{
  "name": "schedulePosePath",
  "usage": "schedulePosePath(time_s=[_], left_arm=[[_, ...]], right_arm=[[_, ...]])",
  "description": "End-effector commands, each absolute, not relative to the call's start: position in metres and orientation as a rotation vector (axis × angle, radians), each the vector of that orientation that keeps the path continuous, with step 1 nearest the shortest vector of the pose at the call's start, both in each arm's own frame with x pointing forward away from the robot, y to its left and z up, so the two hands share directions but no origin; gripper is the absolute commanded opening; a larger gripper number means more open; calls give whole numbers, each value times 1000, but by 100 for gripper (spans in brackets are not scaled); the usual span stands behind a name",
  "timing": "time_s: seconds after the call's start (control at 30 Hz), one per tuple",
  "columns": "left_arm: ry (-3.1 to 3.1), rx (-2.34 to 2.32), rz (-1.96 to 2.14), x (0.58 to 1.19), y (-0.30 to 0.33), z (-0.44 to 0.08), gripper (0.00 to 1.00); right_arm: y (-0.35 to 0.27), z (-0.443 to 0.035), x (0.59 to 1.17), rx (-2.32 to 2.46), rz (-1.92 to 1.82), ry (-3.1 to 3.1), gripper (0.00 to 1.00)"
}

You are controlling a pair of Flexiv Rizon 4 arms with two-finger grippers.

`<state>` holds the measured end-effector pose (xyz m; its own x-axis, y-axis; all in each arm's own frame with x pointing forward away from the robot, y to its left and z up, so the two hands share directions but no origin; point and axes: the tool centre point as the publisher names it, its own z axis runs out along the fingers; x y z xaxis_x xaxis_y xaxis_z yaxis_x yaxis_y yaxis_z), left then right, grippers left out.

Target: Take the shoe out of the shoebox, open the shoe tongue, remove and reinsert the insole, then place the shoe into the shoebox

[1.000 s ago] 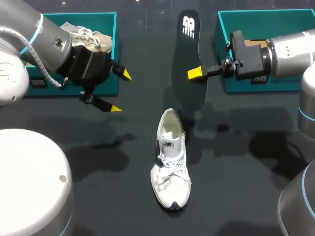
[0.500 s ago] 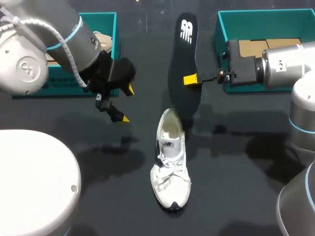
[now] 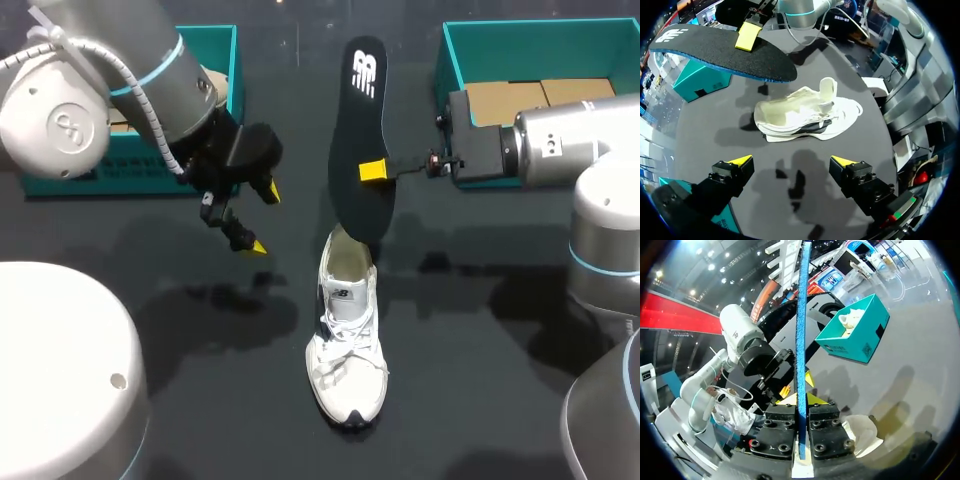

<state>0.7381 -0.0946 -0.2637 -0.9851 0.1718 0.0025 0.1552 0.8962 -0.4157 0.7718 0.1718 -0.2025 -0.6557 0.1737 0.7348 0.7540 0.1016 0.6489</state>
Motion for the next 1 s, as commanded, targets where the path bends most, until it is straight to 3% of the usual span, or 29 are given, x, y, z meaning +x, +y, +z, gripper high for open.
schedulePosePath(time_s=[0.03, 0.33, 1.0], left_arm=[[-3044, -329, 692, 728, -104, -287, 100], [-3017, -356, 728, 726, -103, -303, 100], [-3007, -352, 782, 719, -120, -329, 100]], right_arm=[[182, -219, 781, -865, -1563, -1925, 0], [193, -247, 782, -781, -1596, -1922, 0], [193, -262, 779, -798, -1653, -1898, 0]])
